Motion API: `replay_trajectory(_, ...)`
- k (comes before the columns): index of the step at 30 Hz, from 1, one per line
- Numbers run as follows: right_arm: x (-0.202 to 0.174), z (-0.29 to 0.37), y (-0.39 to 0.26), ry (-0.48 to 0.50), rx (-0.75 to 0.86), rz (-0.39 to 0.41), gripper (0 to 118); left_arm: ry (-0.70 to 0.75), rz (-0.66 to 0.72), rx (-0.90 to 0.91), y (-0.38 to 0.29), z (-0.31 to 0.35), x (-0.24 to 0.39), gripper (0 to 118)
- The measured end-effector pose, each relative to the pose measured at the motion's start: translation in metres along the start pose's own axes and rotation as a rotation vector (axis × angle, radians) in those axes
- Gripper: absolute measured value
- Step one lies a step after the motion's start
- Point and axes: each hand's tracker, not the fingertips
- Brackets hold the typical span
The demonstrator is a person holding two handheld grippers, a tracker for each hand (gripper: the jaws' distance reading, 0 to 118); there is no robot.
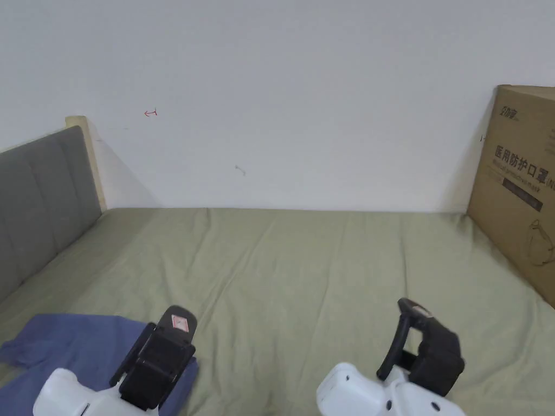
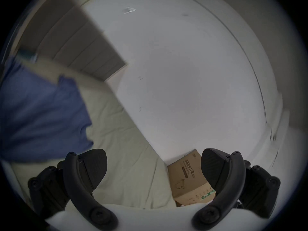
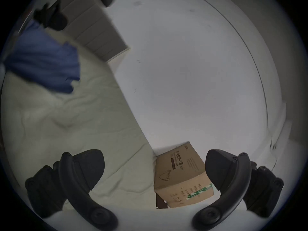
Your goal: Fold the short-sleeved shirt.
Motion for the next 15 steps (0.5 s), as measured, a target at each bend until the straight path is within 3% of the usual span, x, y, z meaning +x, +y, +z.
replay_trajectory(3, -0.005, -0.001, 0.002, 0.159, -0.034, -0.081, 118, 0.062, -0.041, -0.044, -0.004, -0.007, -0.01, 114)
replay_trajectory(5, 0.001, -0.002, 0.003, 0.142, -0.035, -0.102, 118, 0.082, -0.108, -0.032, -0.001, -0.008, -0.004, 114)
replay_trajectory(6, 0.009, -0.003, 0.003, 0.138, -0.031, -0.22, 118, 0.062, -0.175, -0.017, 0.002, -0.008, 0.004, 114)
replay_trajectory(8, 0.036, -0.012, 0.0, 0.235, -0.068, -0.603, 118, 0.058, -0.389, -0.015, 0.006, -0.011, 0.028, 114)
replay_trajectory(9, 0.053, -0.015, -0.005, 0.284, -0.084, -0.835, 118, 0.066, -0.54, -0.033, 0.007, -0.015, 0.044, 114)
replay_trajectory(10, 0.067, -0.018, -0.015, 0.298, -0.076, -1.043, 118, 0.071, -0.709, -0.06, 0.006, -0.018, 0.059, 114)
replay_trajectory(11, 0.074, -0.021, -0.024, 0.277, -0.056, -1.194, 118, 0.056, -0.853, -0.084, 0.002, -0.018, 0.072, 115)
replay_trajectory(13, 0.081, -0.023, -0.045, 0.153, -0.096, -1.364, 118, 0.032, -1.13, -0.084, -0.012, -0.017, 0.091, 116)
replay_trajectory(15, 0.078, -0.026, -0.067, 0.087, -0.1, -1.415, 118, 0.056, -1.253, -0.035, -0.026, -0.012, 0.095, 116)
